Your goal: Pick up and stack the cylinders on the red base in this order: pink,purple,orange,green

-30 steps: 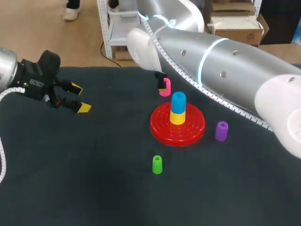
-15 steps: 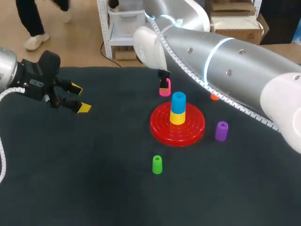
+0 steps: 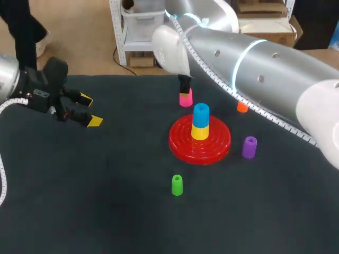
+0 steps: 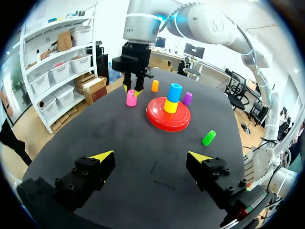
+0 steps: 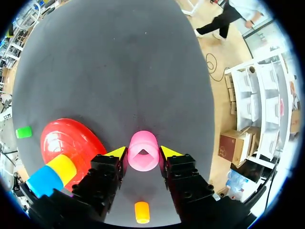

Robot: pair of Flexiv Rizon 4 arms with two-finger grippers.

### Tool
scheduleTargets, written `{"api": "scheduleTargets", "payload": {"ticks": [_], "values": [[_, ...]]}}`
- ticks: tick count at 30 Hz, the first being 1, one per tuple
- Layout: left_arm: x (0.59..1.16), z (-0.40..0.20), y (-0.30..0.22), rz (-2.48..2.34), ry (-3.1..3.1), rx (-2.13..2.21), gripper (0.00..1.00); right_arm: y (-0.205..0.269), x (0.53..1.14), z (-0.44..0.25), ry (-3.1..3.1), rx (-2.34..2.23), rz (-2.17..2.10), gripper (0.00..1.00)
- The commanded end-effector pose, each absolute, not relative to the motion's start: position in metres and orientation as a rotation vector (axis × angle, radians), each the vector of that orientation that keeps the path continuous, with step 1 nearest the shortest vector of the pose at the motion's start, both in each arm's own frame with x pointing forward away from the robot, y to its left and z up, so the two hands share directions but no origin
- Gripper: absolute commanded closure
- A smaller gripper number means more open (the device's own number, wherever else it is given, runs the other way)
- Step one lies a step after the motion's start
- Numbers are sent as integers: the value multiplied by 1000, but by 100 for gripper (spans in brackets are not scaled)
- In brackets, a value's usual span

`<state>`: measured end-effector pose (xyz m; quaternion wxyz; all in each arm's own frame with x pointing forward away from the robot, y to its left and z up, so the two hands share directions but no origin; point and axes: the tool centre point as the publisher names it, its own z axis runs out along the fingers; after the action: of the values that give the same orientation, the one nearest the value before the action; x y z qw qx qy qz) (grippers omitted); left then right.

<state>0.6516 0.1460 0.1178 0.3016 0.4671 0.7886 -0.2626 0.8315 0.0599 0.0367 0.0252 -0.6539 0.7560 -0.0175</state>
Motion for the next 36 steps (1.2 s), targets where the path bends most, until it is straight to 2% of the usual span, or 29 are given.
{"api": "scheduleTargets", "payload": {"ticks": [1, 7, 17, 23, 36], "values": [[652, 117, 146, -697, 2089, 1238, 0, 55, 824, 78, 2489, -2187, 526, 100], [652, 117, 146, -697, 2089, 1238, 0, 48, 792, 125, 2391, -2150, 395, 100], [652, 117, 146, -697, 2089, 1238, 0, 36, 726, 154, 2355, -2082, 284, 100], [652, 117, 146, -697, 2089, 1238, 0, 36, 723, 159, 2370, -2115, 140, 100], [652, 117, 146, -697, 2089, 1238, 0, 29, 706, 147, 2405, -2091, 101, 100]]}}
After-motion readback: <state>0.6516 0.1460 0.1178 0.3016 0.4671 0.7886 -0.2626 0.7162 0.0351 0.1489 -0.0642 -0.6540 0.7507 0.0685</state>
